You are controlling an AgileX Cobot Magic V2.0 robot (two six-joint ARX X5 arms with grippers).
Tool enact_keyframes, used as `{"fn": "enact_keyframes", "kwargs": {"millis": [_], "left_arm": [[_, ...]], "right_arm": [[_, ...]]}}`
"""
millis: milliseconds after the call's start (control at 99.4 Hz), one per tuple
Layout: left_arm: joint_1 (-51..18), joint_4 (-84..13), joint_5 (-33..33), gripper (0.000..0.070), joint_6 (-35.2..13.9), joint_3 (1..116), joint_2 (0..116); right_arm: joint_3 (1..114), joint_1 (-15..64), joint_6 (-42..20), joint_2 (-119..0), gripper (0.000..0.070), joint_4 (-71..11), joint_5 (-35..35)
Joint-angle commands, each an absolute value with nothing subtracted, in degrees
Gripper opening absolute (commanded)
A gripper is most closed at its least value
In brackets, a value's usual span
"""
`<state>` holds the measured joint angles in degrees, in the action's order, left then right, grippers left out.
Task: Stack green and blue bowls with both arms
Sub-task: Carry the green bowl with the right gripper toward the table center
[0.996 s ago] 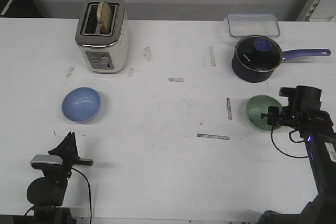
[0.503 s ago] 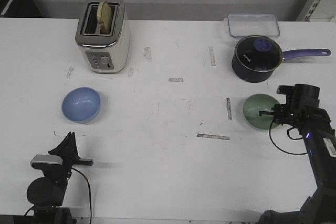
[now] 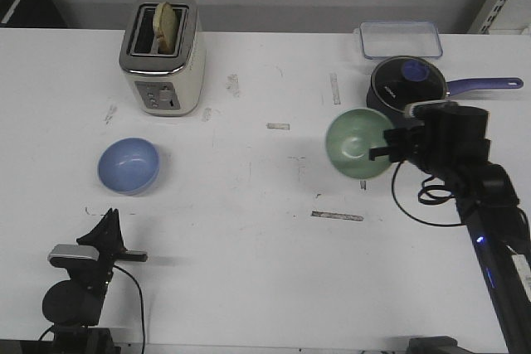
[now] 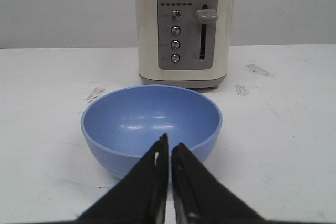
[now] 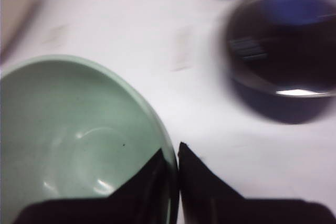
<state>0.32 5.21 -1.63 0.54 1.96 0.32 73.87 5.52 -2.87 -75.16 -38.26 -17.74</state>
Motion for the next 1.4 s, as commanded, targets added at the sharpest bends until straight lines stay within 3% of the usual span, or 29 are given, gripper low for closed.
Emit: {"fn": "enact_keyframes", "kwargs": {"millis": [0, 201, 392, 926, 996, 1117, 1157, 1388], "left_arm": [[0.36, 6.07, -1.67, 0.0001, 0.45, 0.78, 0.27], [0.36, 6.04, -1.67, 0.0001, 0.45, 0.78, 0.27], [0.36, 6.02, -1.67, 0.0001, 0.45, 0.78, 0.27], [0.36, 6.02, -1.67, 0.0001, 0.45, 0.78, 0.27], [0.36, 6.02, -1.67, 0.0001, 0.45, 0.78, 0.27], [0.36, 6.02, -1.67, 0.0001, 0.45, 0.78, 0.27], [0.36, 6.02, -1.67, 0.0001, 0.47, 0.78, 0.27], [0.36, 6.04, -1.67, 0.0001, 0.45, 0.78, 0.27]], "right_arm": [[74.22, 11.55, -4.71, -76.58, 0.0005, -39.55, -17.98], [73.76, 26.81, -4.62, -81.41, 0.0005, -40.82, -17.32], [73.73, 35.81, -3.95, -88.03, 0.0005, -39.62, -12.64], [73.73, 39.75, -2.33, -98.7, 0.0009, -37.54, -11.6], [73.73, 39.83, -2.37, -98.54, 0.0042, -37.28, -12.14], [73.89, 39.83, -2.55, -98.26, 0.03, -37.32, -13.04], [73.93, 39.83, -2.55, -97.95, 0.0358, -37.3, -13.63], [73.97, 38.7, -2.55, -92.42, 0.0371, -35.51, -13.52]]}}
